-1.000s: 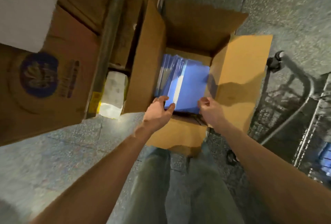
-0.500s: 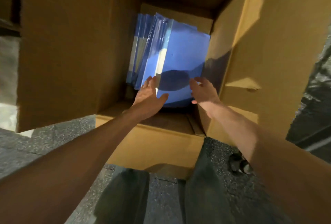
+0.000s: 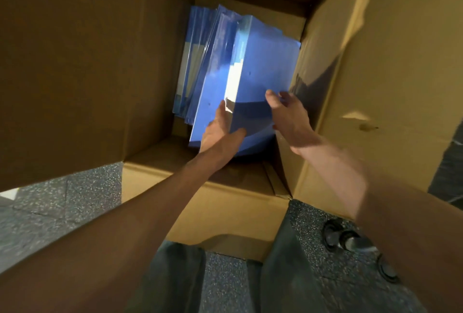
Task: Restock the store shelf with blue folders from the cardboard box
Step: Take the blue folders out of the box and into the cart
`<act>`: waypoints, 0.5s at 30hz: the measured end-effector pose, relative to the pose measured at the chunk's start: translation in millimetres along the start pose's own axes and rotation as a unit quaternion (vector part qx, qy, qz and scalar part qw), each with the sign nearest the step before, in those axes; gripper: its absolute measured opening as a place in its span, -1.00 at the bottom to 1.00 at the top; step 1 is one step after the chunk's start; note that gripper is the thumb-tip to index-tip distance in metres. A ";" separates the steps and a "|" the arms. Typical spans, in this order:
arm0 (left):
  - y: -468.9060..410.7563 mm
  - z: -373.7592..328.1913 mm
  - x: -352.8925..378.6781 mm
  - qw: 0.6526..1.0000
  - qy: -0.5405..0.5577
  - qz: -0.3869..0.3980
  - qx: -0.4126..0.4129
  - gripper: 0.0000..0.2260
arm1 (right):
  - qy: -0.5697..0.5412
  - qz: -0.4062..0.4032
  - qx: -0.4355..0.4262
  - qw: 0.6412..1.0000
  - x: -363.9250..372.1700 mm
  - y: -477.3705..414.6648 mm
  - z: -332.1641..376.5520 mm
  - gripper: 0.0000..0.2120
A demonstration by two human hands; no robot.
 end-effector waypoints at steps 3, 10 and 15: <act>12.3 -8.0 2.5 0.999 0.048 0.013 0.014 -0.21 | 0.029 0.016 -0.027 0.999 -5.8 -1.5 15.3 -0.37; 25.4 -8.9 15.6 0.972 0.234 0.023 0.002 -0.37 | 0.031 -0.006 -0.010 0.999 -10.0 -7.9 32.8 -0.34; 24.5 -17.3 24.0 0.932 0.356 0.050 -0.051 -0.65 | 0.040 -0.058 -0.023 0.997 -8.3 -6.4 19.6 -0.26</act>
Point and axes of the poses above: each hand's wrist, its own y-axis away from the middle knuckle, its own x-axis out of the palm, z = x × y, the point moved 1 cm from there along -y, towards the middle knuckle, and after that the axes turned 6 degrees about x, right-handed, at the moved point
